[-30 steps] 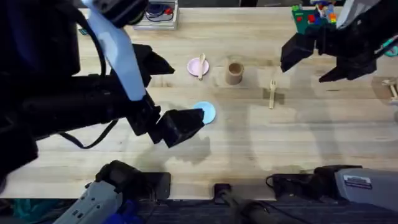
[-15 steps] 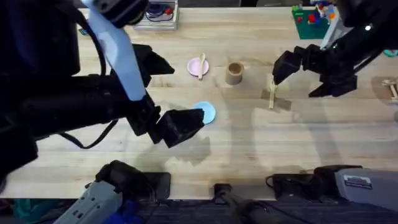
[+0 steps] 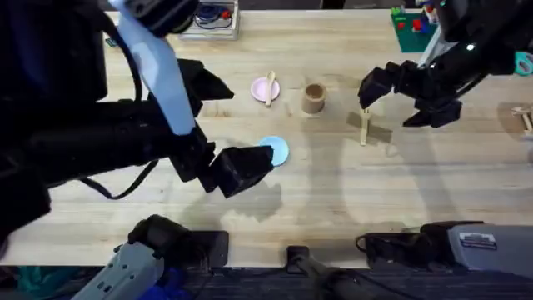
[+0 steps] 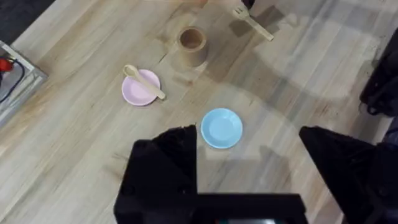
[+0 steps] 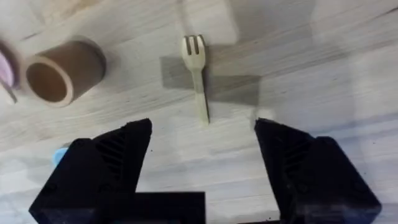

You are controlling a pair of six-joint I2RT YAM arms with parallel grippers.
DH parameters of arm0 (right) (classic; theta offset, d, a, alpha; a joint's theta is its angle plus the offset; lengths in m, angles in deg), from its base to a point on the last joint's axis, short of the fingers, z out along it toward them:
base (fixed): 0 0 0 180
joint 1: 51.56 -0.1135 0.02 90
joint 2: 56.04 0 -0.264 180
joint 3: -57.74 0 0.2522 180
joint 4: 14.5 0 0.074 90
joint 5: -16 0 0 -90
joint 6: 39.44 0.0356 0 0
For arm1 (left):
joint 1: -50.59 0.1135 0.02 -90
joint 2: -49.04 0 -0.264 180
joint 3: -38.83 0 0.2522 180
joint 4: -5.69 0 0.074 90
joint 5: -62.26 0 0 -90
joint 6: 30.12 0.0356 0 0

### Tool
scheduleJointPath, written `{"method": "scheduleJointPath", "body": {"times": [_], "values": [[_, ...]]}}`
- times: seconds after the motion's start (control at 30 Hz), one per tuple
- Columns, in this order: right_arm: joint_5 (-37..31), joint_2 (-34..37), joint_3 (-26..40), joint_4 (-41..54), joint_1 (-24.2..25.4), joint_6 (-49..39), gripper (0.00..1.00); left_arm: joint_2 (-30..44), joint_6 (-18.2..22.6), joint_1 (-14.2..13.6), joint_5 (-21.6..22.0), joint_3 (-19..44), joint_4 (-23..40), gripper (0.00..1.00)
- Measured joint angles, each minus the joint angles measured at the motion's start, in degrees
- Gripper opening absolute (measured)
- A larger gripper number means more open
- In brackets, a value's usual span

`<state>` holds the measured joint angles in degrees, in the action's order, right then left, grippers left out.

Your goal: Pick up a utensil and set it on the pink plate, then put the other utensil in the container.

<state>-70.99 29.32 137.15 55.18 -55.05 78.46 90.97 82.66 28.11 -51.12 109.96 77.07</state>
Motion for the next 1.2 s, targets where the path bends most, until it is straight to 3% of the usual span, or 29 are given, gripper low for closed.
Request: {"method": "scheduleJointPath", "body": {"times": [0.3, 0.63, 1.2], "values": [[-0.63, 6.73, -0.04, -1.98, -2.42, -0.02, 0.996, 0.00, 0.00, 0.00, 0.00, 0.00, 0.00, 0.993], [-5.60, 12.97, -0.17, -4.99, -6.10, -0.04, 0.996, 0.00, 0.00, 0.00, 0.02, 0.00, 0.00, 0.993], [-6.86, 14.89, -0.24, -9.88, -6.10, -0.04, 0.996, 0.00, -0.01, 0.00, 0.00, 0.00, 0.00, 0.993]]}}
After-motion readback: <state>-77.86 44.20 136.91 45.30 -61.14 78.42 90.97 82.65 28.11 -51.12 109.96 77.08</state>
